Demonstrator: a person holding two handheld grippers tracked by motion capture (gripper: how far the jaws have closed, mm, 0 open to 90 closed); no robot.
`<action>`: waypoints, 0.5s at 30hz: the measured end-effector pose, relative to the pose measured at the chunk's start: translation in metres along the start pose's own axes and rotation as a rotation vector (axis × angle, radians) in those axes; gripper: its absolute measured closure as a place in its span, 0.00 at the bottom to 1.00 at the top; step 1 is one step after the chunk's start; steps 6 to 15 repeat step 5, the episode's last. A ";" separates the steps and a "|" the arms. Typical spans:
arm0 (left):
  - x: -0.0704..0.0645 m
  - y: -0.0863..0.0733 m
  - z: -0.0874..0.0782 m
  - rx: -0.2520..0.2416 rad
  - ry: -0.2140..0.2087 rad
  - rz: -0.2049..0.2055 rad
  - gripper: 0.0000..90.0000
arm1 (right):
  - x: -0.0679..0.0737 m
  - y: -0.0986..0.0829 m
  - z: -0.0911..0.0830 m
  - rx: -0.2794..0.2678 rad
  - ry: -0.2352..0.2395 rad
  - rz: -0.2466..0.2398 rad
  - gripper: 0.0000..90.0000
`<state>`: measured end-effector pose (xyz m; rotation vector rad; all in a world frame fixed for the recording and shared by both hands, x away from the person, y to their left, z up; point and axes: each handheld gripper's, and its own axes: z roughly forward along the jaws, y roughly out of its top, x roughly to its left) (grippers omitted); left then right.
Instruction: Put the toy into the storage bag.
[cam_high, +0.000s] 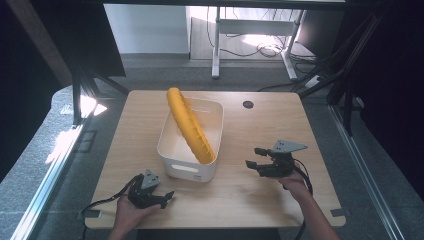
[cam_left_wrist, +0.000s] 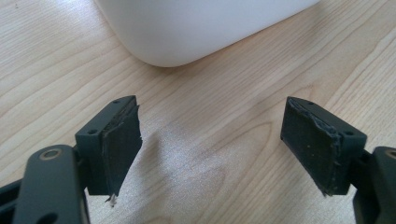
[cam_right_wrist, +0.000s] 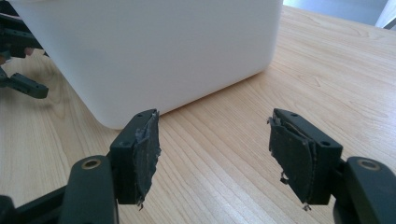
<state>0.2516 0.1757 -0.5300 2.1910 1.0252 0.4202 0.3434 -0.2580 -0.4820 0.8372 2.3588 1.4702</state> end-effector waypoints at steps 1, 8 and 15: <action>0.000 0.000 0.000 0.000 0.000 0.000 0.23 | 0.000 0.000 -0.001 0.001 -0.004 0.004 0.37; 0.001 0.000 0.000 0.000 0.002 0.002 0.23 | -0.001 -0.002 -0.001 0.010 -0.013 0.001 0.37; 0.001 0.000 0.000 0.000 0.002 0.002 0.23 | -0.001 -0.002 -0.001 0.010 -0.013 0.001 0.37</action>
